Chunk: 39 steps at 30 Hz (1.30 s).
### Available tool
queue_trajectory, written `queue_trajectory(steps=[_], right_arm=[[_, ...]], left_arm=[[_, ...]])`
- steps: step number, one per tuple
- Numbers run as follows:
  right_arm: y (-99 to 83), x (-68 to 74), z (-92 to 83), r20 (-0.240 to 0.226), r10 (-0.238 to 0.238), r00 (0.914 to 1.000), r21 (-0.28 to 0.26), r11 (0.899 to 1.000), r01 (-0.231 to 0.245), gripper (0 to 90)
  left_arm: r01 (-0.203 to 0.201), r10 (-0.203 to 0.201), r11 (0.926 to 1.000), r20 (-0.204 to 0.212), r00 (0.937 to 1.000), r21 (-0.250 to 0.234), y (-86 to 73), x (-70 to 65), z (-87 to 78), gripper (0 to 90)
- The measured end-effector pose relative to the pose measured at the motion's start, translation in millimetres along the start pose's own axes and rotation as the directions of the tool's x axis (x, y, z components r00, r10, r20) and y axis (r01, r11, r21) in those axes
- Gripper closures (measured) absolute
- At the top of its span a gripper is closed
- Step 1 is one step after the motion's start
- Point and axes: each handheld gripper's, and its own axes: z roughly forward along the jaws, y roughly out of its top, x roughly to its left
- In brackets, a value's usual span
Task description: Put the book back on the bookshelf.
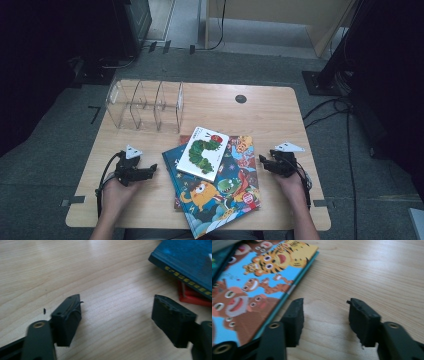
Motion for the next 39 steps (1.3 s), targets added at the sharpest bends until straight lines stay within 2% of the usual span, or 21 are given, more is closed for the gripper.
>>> queue_trajectory(steps=[1,4,6,10,15,18,20,21,22,24,25,26,28,30,31,33,34,35,37,39], right_arm=[[1.4,1.4,-2.3,-0.013,-0.003,0.9999,-0.011,1.0,0.003,56.1],[6.8,6.0,-9.0,-0.057,0.005,0.9983,-0.038,0.999,-0.008,68.3],[11.5,11.4,-13.1,-0.099,0.025,0.9948,-0.056,0.998,-0.031,75.9],[23.6,31.4,-14.1,-0.139,-0.012,0.9902,-0.063,0.998,0.004,84.6],[34.7,49.2,-8.4,-0.216,-0.019,0.9763,-0.053,0.999,0.008,86.6],[41.1,58.4,-4.3,-0.235,-0.036,0.9713,-0.048,0.999,0.025,87.3],[44.8,63.7,-1.9,-0.248,-0.041,0.9678,-0.044,0.999,0.031,88.1],[46.6,67.8,0.0,-0.252,-0.051,0.9663,-0.041,0.998,0.042,88.4],[47.0,69.6,1.2,-0.256,-0.055,0.965,-0.041,0.998,0.047,88.5],[47.5,72.0,2.9,-0.255,-0.059,0.9651,-0.034,0.998,0.052,88.6],[47.9,74.5,6.2,-0.256,-0.061,0.9647,-0.026,0.998,0.056,88.7],[48.1,76.9,9.3,-0.26,-0.065,0.9635,-0.017,0.998,0.063,88.6],[48.3,80.5,11.2,-0.266,-0.07,0.9615,-0.011,0.998,0.069,88.7],[48.2,82.7,12.0,-0.272,-0.073,0.9596,-0.011,0.997,0.073,88.7],[47.1,88.5,15.5,-0.282,-0.082,0.956,-0.003,0.996,0.084,88.7],[45.6,92.2,19.2,-0.29,-0.086,0.9532,0.005,0.996,0.091,88.6],[44.8,94.1,21.3,-0.299,-0.087,0.9503,0.007,0.996,0.094,88.6],[44.3,96.0,23.0,-0.307,-0.094,0.9472,0.012,0.995,0.102,88.6],[44.0,99.3,24.4,-0.321,-0.099,0.9419,0.005,0.994,0.106,88.6],[43.8,102.2,25.4,-0.337,-0.104,0.9356,0.003,0.994,0.112,89.2]], left_arm=[[0.014,-0.014,0.9998,0.025,0.9996,0.014,2.2,1.5,-1.9,38.9],[0.065,-0.07,0.995,0.073,0.9948,0.076,11.8,2.4,-6.4,44.4],[0.056,-0.063,0.9961,0.108,0.9921,0.068,17.3,0.4,-8.1,45.2],[0.007,-0.012,0.9993,0.146,0.9892,0.036,31.1,-6.7,-8.1,41.0],[-0.019,0.015,0.9997,0.179,0.9838,0.017,46.8,-9.7,-4.8,38.3],[-0.042,0.04,0.9991,0.182,0.9825,0.007,53.1,-12.7,-2.7,41.6],[-0.038,0.036,0.9993,0.201,0.979,0.007,55.4,-14.7,-1.7,47.4],[-0.04,0.038,0.9992,0.205,0.978,0.006,55.8,-15.3,-1.1,53.2],[-0.04,0.037,0.9991,0.21,0.977,0.011,56.3,-16.8,-0.3,53.8],[-0.051,0.046,0.9984,0.202,0.9782,0.021,57.3,-19.0,0.7,56.9],[-0.058,0.054,0.9982,0.201,0.978,0.017,57.9,-20.7,0.9,62.7],[-0.056,0.052,0.9983,0.211,0.976,0.013,58.5,-22.1,1.1,68.6],[-0.06,0.056,0.9982,0.25,0.9667,0.008,60.6,-27.5,3.7,74.7],[-0.063,0.058,0.9979,0.258,0.9644,0.012,61.2,-29.9,6.1,75.6],[-0.067,0.059,0.9975,0.26,0.9638,0.022,61.9,-33.4,9.5,75.6],[-0.097,0.085,0.9947,0.264,0.9607,0.032,62.4,-42.1,16.6,75.5],[-0.097,0.085,0.9947,0.264,0.9607,0.032,62.4,-42.1,16.6,75.4],[-0.121,0.107,0.9921,0.268,0.9575,0.035,62.3,-47.8,18.9,75.5],[-0.117,0.101,0.9924,0.291,0.9513,0.038,62.2,-51.1,19.8,75.5],[-0.107,0.094,0.9938,0.285,0.9538,0.031,60.7,-52.6,19.7,77.8]])
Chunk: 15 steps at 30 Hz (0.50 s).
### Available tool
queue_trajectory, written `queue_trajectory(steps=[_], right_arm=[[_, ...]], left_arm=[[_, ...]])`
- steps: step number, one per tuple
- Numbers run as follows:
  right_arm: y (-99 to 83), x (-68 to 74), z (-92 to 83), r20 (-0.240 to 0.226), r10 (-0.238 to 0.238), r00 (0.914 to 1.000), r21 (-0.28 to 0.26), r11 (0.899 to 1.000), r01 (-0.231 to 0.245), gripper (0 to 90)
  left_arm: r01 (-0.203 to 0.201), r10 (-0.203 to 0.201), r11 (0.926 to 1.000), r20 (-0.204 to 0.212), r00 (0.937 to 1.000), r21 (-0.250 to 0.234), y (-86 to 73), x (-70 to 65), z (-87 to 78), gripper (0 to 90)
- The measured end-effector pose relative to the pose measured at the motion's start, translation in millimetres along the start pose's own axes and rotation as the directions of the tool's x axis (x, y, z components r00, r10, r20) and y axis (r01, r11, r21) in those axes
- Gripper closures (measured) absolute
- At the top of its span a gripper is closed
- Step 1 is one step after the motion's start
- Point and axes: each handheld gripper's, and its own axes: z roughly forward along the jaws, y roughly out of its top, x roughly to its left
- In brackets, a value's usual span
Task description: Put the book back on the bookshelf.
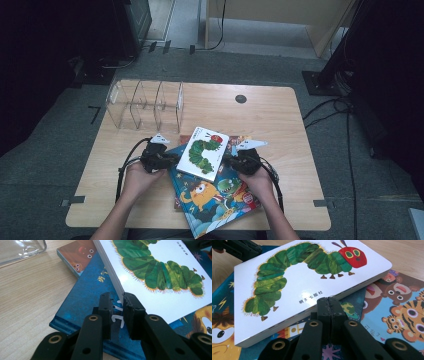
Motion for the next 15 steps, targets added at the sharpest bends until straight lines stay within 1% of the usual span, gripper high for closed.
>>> queue_trajectory(steps=[1,2,3,4,6,7,11,15], right_arm=[[-0.1,1.2,0.4,0.006,-0.007,1.0,-0.002,1.0,0.007,89.5],[-0.1,1.2,0.4,0.006,-0.007,1.0,-0.002,1.0,0.007,89.5],[-0.4,2.2,0.4,-0.004,0.0,1.0,0.003,1.0,0.0,90.0],[-0.4,2.2,0.4,-0.004,0.0,1.0,0.003,1.0,0.0,90.0],[-1.6,4.3,0.0,-0.024,-0.002,0.9997,0.007,1.0,0.002,90.0],[-2.0,5.8,-0.1,-0.027,-0.007,0.9996,0.007,1.0,0.007,90.0],[-4.0,13.0,-1.2,-0.05,-0.026,0.9984,0.021,0.999,0.028,90.0],[-3.8,18.6,-0.5,-0.059,-0.039,0.9975,0.029,0.999,0.04,90.0]], left_arm=[[0.0,0.0,1.0,0.0,1.0,0.0,0.0,0.0,0.0,77.9],[0.009,-0.009,0.9999,0.018,0.9998,0.005,-0.9,1.4,-0.7,77.9],[0.024,-0.024,0.9997,0.032,0.9992,0.01,-1.4,1.4,-1.1,79.4],[0.027,-0.027,0.9996,0.037,0.9989,0.01,-2.5,0.7,-1.6,79.4],[0.03,-0.03,0.9994,0.036,0.9989,0.015,-6.5,-3.5,-4.0,80.9],[0.034,-0.035,0.9993,0.038,0.9987,0.018,-8.2,-4.8,-5.3,80.8],[0.054,-0.055,0.9982,0.046,0.9974,0.025,-15.8,-8.1,-11.3,78.5],[0.06,-0.061,0.9976,0.04,0.9973,0.034,-20.6,-10.3,-16.0,77.0]])
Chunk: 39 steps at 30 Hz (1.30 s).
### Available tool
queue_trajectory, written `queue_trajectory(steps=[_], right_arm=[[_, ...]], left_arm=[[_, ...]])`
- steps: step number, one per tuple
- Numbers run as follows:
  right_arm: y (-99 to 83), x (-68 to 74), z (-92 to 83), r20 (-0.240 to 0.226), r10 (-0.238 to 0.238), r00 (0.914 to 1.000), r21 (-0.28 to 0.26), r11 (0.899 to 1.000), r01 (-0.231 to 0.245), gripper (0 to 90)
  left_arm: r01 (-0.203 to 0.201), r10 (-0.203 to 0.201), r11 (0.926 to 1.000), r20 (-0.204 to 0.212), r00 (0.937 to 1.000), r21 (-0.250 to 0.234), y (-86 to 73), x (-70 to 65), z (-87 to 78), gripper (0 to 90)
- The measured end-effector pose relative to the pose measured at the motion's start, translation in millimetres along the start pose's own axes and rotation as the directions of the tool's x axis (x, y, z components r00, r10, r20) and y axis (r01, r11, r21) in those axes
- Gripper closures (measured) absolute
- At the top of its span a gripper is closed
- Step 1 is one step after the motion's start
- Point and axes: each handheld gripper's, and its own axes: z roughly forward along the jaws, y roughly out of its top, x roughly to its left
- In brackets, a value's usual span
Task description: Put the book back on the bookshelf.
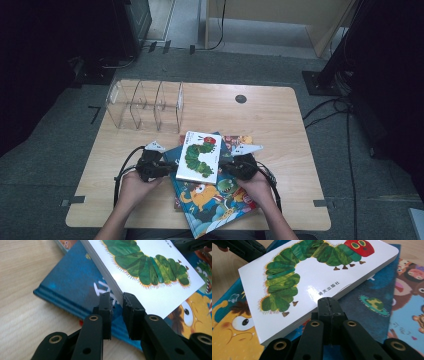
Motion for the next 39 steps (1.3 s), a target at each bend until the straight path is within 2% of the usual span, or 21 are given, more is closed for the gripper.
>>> queue_trajectory(steps=[2,5,6,9,11,14,18,21,23,28,29,30,32,33,34,37,39], right_arm=[[0.7,3.5,1.4,-0.01,-0.013,0.9999,0.006,1.0,0.013,90.0],[2.2,7.4,3.5,-0.026,-0.024,0.9994,0.015,1.0,0.025,90.0],[3.0,9.0,4.3,-0.036,-0.03,0.9989,0.02,0.999,0.031,90.0],[4.4,13.5,7.3,-0.056,-0.05,0.9971,0.025,0.998,0.052,90.0],[5.8,16.6,9.8,-0.063,-0.067,0.9957,0.028,0.997,0.069,89.8],[8.6,20.6,14.0,-0.077,-0.081,0.9938,0.038,0.996,0.084,89.4],[11.8,26.9,17.9,-0.072,-0.107,0.9916,0.047,0.993,0.111,89.7],[12.9,28.7,19.7,-0.08,-0.108,0.991,0.05,0.992,0.112,89.8],[13.4,30.8,21.3,-0.087,-0.101,0.9912,0.05,0.993,0.105,89.9],[15.0,36.8,25.3,-0.093,-0.109,0.9897,0.05,0.992,0.114,89.8],[15.5,40.0,27.4,-0.096,-0.106,0.9897,0.049,0.993,0.111,89.8],[15.6,40.9,28.0,-0.097,-0.109,0.9893,0.047,0.992,0.114,89.8],[15.7,43.1,29.6,-0.1,-0.111,0.9888,0.044,0.992,0.116,89.8],[15.7,44.4,30.3,-0.102,-0.109,0.9888,0.043,0.993,0.114,89.8],[15.7,45.7,31.4,-0.106,-0.111,0.9882,0.039,0.992,0.116,89.8],[15.8,49.2,33.8,-0.112,-0.111,0.9874,0.034,0.993,0.116,89.8],[16.2,52.4,35.6,-0.112,-0.113,0.9873,0.032,0.993,0.117,89.9]], left_arm=[[0.01,-0.009,0.9999,-0.015,0.9998,0.006,-3.5,-1.4,-3.3,75.8],[0.019,-0.019,0.9998,-0.013,0.9997,0.009,-7.6,-1.5,-7.2,74.0],[0.033,-0.033,0.9993,-0.019,0.9993,0.014,-10.7,-1.4,-10.7,72.0],[0.034,-0.034,0.9992,-0.034,0.9989,0.02,-14.0,-0.1,-14.5,67.5],[0.05,-0.049,0.9984,-0.031,0.9983,0.027,-17.9,6.3,-20.3,59.7],[0.083,-0.083,0.9966,-0.019,0.9964,0.001,-21.9,14.5,-26.3,50.4],[0.07,-0.071,0.9974,-0.056,0.9959,-0.013,-23.2,18.3,-32.2,39.1],[0.093,-0.094,0.9951,-0.025,0.9952,-0.033,-23.0,24.1,-37.0,35.7],[0.087,-0.087,0.9959,0.003,0.9962,-0.025,-21.2,23.8,-34.1,30.9],[0.078,-0.078,0.9969,-0.003,0.997,0.011,-13.7,21.9,-19.9,27.4],[0.083,-0.084,0.9963,0.009,0.9965,0.022,-11.8,23.6,-16.2,26.8],[0.098,-0.099,0.9949,0.034,0.9945,0.026,-9.5,26.8,-13.0,26.9],[0.112,-0.114,0.9931,0.062,0.9916,0.036,-7.3,30.8,-10.2,27.0],[0.112,-0.114,0.9931,0.062,0.9916,0.036,-7.3,30.8,-10.2,27.3],[0.122,-0.125,0.9917,0.083,0.9886,0.041,-5.5,33.8,-8.4,28.0],[0.127,-0.131,0.9908,0.09,0.9873,0.046,-3.6,35.9,-7.0,27.6],[0.132,-0.14,0.9886,0.106,0.9845,0.072,-0.7,39.8,-4.1,25.7]])
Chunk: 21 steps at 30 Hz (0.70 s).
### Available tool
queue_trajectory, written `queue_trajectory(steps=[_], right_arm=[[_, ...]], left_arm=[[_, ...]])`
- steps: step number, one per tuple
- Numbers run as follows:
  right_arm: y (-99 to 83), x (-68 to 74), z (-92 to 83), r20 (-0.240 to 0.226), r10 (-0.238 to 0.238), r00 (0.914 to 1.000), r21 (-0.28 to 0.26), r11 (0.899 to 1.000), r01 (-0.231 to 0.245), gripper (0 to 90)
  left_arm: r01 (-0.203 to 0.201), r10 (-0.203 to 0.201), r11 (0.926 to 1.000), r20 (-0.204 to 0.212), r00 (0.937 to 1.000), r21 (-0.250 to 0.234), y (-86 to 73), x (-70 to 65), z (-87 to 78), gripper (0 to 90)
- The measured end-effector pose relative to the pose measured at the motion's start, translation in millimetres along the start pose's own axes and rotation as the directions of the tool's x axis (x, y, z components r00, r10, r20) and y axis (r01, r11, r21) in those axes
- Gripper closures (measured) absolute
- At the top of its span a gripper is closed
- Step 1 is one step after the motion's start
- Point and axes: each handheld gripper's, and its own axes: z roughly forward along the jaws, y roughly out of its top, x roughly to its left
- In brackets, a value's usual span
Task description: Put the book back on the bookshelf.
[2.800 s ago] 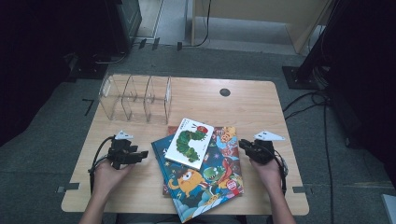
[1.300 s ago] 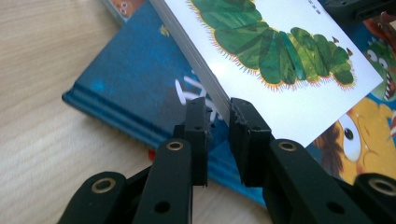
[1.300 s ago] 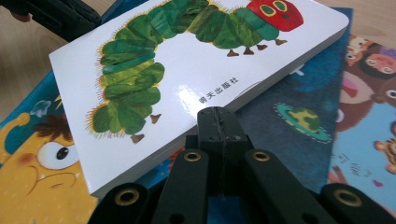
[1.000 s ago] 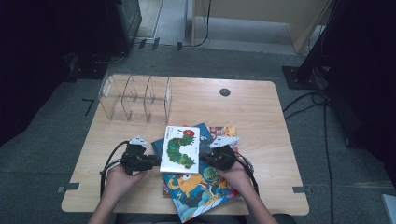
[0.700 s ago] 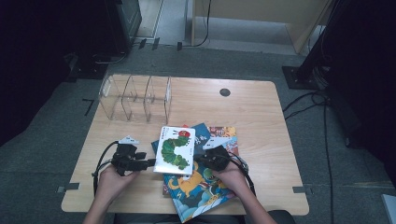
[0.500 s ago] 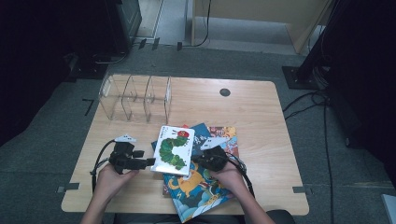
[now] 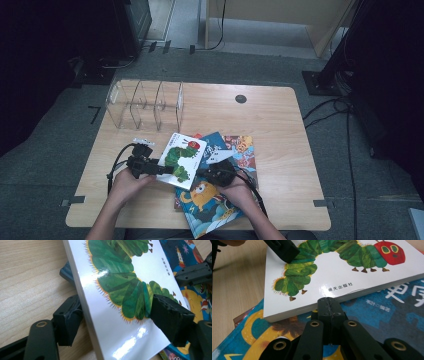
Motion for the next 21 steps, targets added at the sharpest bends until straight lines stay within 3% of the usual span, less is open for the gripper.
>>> queue_trajectory(steps=[9,11,15,21], right_arm=[[3.2,13.9,8.2,0.002,-0.016,0.9999,-0.004,1.0,0.016,90.0],[3.6,15.4,8.9,0.0,-0.02,0.9998,-0.001,1.0,0.02,89.9],[3.6,17.7,10.4,-0.005,-0.031,0.9995,-0.005,1.0,0.031,90.0],[3.6,17.4,9.9,-0.005,-0.034,0.9994,-0.007,0.999,0.034,89.9]], left_arm=[[0.036,-0.033,0.9963,-0.051,0.9982,0.077,2.7,-0.9,-11.7,27.3],[0.045,-0.041,0.9962,-0.055,0.9977,0.074,2.2,-0.7,-14.9,28.8],[0.05,-0.047,0.9977,-0.066,0.9967,0.046,4.1,-6.0,-32.1,41.0],[0.032,-0.026,0.9974,-0.091,0.9955,0.064,14.7,-20.3,-43.7,44.0]])
